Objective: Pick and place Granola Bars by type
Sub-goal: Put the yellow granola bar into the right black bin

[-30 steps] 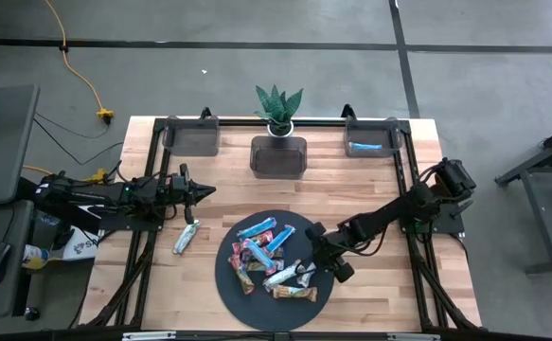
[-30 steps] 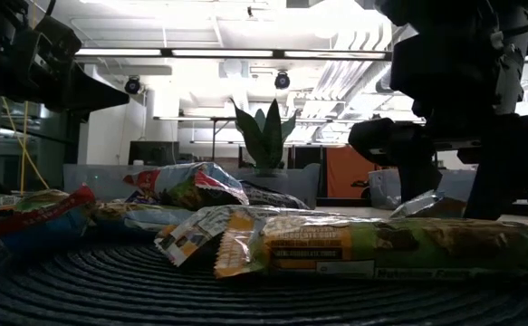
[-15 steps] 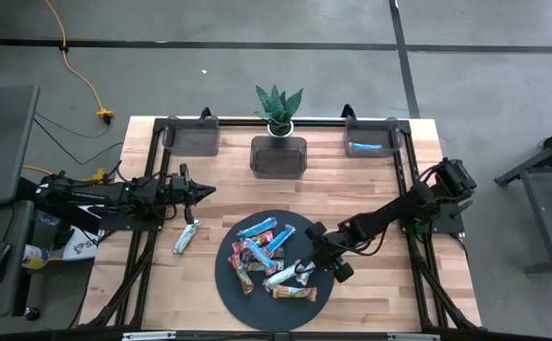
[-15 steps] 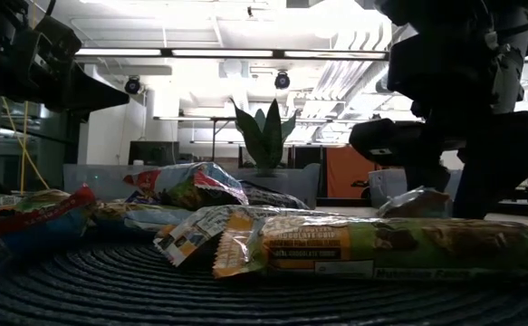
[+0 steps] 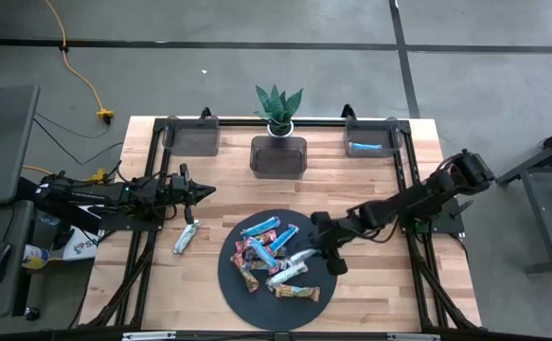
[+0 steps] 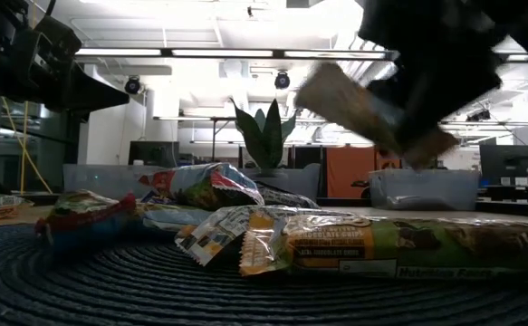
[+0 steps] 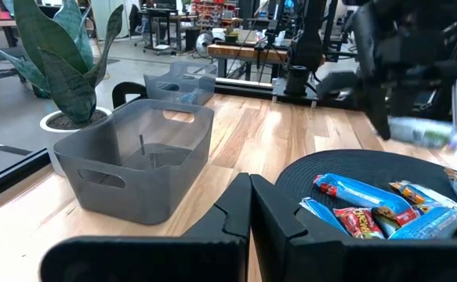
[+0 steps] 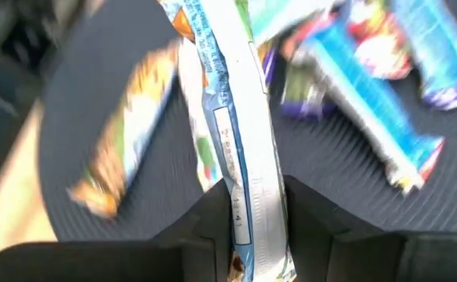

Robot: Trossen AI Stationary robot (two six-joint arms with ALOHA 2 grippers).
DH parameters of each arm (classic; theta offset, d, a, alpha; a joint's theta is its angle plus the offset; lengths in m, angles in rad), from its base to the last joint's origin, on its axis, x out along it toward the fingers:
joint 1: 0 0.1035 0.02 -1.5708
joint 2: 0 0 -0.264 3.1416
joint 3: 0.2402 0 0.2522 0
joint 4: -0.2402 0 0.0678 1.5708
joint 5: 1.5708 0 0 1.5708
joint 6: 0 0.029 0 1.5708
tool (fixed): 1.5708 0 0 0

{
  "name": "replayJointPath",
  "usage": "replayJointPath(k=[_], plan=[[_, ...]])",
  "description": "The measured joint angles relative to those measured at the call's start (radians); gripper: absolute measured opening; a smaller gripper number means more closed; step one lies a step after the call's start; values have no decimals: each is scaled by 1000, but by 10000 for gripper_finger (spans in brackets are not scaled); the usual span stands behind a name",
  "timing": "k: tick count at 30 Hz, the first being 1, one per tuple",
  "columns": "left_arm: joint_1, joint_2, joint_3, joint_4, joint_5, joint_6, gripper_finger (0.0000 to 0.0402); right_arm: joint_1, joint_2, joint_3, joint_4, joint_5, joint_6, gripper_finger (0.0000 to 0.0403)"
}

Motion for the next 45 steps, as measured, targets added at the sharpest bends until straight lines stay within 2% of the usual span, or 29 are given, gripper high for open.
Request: replayJointPath(k=[12, 17, 25, 34, 45], plan=[[0, 0, 0, 0, 0, 0, 1, -137, -104, 1, 370, -49, 225, 86], [0, 0, 0, 0, 0, 0, 1, -175, -105, 1, 540, -71, 254, 86], [0, 0, 0, 0, 0, 0, 1, -216, -105, 3, 698, -24, 239, 87], [0, 0, 0, 0, 0, 0, 1, -324, -196, 3, 650, -20, 189, 87], [0, 0, 0, 0, 0, 0, 1, -512, -510, 2, 313, 93, 42, 87]])
